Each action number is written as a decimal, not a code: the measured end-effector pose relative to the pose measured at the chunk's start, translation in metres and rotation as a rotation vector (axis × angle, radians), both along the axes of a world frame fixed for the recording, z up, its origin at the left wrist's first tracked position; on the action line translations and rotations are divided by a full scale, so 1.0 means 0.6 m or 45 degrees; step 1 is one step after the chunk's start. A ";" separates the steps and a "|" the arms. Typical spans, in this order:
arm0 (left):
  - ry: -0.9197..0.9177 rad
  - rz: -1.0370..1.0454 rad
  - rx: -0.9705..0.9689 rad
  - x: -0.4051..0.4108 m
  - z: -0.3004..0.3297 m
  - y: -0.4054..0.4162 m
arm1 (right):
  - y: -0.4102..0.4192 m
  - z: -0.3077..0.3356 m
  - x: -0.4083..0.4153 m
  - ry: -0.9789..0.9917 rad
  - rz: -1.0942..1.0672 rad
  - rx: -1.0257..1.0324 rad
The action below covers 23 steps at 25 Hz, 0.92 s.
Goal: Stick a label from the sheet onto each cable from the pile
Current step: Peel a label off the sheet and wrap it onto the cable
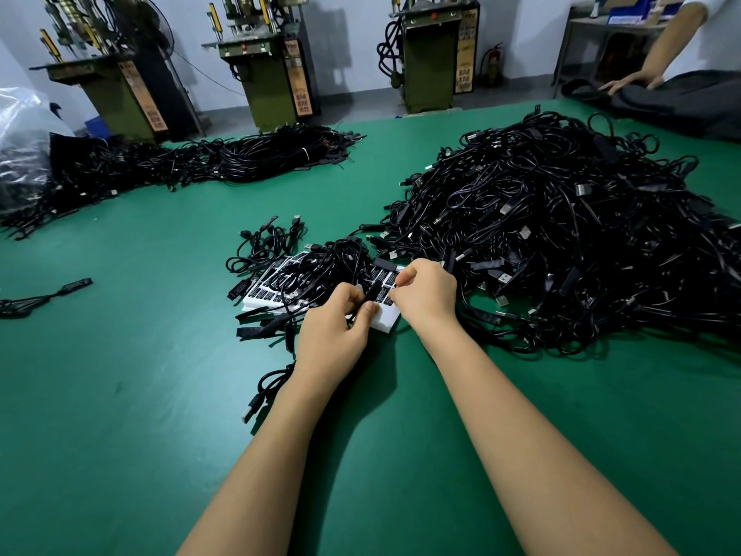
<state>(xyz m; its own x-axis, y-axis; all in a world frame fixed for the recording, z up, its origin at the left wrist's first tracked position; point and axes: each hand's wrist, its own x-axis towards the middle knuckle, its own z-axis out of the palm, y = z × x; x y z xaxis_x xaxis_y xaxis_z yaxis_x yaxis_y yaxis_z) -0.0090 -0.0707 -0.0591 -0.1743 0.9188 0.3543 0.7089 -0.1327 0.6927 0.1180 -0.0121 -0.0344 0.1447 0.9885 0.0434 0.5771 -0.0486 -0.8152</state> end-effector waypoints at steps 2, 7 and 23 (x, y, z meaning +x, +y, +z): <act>0.003 -0.002 0.002 0.000 0.000 -0.001 | -0.002 0.000 -0.002 -0.032 -0.001 -0.009; -0.012 -0.001 -0.007 0.000 0.002 0.001 | -0.010 -0.002 -0.005 -0.212 0.088 0.072; -0.019 -0.010 -0.008 0.001 0.004 -0.001 | -0.017 0.012 -0.003 -0.543 0.164 0.118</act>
